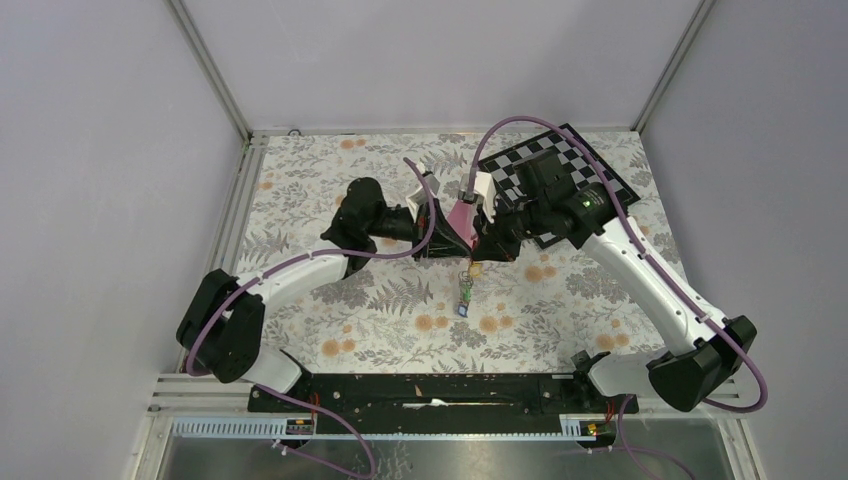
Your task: Put the keys on the keyring
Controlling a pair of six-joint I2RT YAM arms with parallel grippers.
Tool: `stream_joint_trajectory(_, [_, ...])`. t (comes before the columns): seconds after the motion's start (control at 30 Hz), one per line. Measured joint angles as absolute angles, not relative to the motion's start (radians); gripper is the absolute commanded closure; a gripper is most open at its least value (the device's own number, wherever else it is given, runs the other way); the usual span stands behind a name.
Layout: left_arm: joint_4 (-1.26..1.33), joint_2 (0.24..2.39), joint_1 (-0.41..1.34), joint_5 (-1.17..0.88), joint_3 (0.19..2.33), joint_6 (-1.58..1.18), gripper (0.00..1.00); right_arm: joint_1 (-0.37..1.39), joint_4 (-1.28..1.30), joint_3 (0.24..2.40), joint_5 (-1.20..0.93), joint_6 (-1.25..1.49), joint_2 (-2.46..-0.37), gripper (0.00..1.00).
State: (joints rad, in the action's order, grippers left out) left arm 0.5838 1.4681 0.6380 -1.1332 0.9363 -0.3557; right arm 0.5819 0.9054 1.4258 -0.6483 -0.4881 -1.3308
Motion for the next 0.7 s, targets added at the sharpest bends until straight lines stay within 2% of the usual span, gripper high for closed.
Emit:
stream_joint_trajectory(0.17, [0.714,1.468,0.637,-1.131,0.879,-0.455,1.0,0.577,0.878,1.409,-0.65,-0.486,-1.303,0.58])
stream_joint_trajectory(0.3, [0.805,1.468,0.637,-1.129,0.855,-0.537,1.0,0.548,0.862,1.372,-0.684,-0.492,-1.236,0.47])
stream_joint_trajectory(0.47, [0.95,1.468,0.637,-1.124,0.83,-0.647,1.0,0.53,0.836,1.303,-0.745,-0.498,-1.175,0.44])
stream_joint_trajectory(0.7, [1.062,1.468,0.637,-1.113,0.815,-0.733,1.0,0.53,0.797,1.246,-0.809,-0.502,-1.19,0.48])
